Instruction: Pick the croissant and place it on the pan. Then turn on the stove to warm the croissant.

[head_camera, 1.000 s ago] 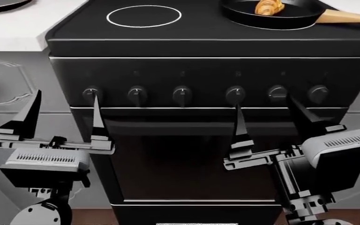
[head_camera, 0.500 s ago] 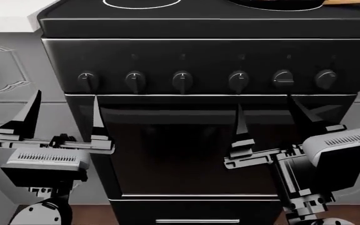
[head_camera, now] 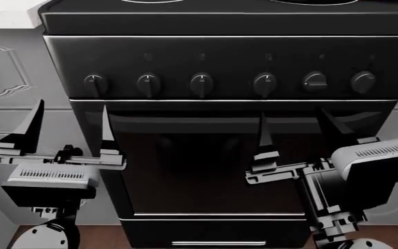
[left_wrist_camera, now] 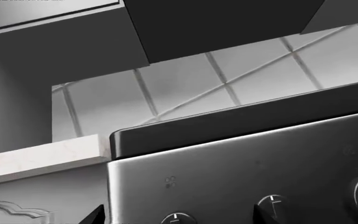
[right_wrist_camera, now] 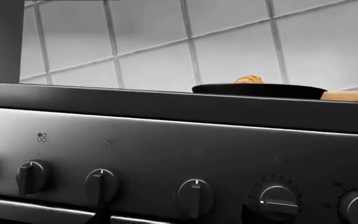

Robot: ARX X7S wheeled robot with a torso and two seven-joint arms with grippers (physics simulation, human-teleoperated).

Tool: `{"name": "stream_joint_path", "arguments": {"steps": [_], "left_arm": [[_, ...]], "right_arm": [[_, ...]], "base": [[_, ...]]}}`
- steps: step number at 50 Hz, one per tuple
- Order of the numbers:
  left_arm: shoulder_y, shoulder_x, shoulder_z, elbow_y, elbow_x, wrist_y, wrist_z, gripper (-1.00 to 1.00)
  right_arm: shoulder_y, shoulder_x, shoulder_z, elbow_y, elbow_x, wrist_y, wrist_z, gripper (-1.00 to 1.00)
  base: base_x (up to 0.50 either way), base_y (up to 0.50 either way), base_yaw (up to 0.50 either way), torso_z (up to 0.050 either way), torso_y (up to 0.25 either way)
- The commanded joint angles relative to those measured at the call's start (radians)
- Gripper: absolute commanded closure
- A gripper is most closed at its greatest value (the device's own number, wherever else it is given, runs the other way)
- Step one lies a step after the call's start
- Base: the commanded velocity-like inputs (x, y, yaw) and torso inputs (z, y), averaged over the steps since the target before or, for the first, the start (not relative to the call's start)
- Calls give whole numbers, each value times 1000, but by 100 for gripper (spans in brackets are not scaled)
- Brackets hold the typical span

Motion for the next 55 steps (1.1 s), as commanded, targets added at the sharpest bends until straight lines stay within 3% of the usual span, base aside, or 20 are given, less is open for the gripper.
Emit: {"name": "stream_joint_path", "arguments": {"steps": [1,26,55], "left_arm": [[0,2,-4,-8,4,4,-9,-100],[13,-6,-23,6,-46,6,-10,-100],[13,-11,-36,-5,-69,13,-13,-100]], "right_arm": [[53,-25,-9,-13,45,75,47,-100],[280,-113,-103,12,78,347,228,-100],[330,-171,-166,141,-17,298,261,-100]], "base": [[0,0,0,0,0],[0,0,0,0,0],[0,0,0,0,0]]}}
